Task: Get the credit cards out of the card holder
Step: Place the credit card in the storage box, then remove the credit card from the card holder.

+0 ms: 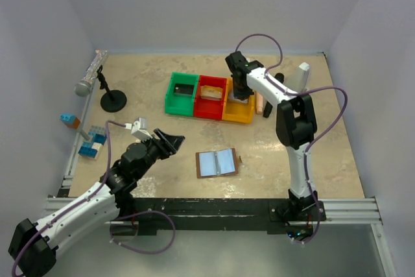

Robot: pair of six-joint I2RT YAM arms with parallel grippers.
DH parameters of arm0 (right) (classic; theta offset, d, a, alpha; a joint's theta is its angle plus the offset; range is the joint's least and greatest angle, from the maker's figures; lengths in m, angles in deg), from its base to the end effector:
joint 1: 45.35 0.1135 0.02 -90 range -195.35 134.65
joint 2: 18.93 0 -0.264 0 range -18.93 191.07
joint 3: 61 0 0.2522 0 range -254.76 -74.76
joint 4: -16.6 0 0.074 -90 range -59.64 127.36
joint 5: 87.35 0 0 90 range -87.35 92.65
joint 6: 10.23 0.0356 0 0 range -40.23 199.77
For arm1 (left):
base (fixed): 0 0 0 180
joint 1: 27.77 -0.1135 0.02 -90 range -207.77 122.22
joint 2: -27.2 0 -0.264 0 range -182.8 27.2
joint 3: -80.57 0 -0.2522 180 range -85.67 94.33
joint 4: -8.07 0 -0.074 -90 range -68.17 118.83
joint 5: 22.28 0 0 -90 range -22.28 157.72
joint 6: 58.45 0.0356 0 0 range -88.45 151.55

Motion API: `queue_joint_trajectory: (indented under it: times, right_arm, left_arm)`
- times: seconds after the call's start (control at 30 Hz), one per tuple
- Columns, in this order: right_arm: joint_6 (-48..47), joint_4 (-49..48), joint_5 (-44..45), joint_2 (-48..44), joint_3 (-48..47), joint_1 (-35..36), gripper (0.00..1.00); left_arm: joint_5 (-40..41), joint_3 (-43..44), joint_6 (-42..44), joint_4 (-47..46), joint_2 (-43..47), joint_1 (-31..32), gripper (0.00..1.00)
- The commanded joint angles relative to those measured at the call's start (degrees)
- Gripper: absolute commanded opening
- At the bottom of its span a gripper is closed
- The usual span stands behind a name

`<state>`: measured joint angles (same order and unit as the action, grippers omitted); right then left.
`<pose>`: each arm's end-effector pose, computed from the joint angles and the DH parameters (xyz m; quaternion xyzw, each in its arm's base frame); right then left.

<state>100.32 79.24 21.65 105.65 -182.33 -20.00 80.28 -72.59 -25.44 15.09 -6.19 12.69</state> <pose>0.4257 0.1889 0.2183 -0.0060 0.9651 -0.0683 0.2526 0.1236 -0.0952 0.2045 -0.1792 0.7631 -0.4054 0.4702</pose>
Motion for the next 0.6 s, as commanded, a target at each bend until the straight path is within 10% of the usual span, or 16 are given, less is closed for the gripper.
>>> queue_joint_trajectory:
  times: [0.0,0.27,0.43,0.57]
  right_arm:
    - [2.56,-1.5,2.44,-4.49,2.69,-0.03,0.0]
    - [3.88,-8.97,2.09,-23.82,18.77,2.6,0.18]
    - [4.49,-19.78,2.71,-37.19,34.33,7.69,0.38]
    - [4.58,-15.94,-1.68,-40.99,38.22,11.65,0.46]
  left_arm:
    - [-0.08,0.37,-0.22,-1.79,0.87,-0.39,0.61]
    - [0.28,0.01,-0.14,-0.73,-0.1,-0.39,0.69]
    - [6.95,3.35,-9.08,14.37,0.86,-0.39,1.0]
    - [4.24,1.78,-6.56,13.34,4.73,-0.39,1.0]
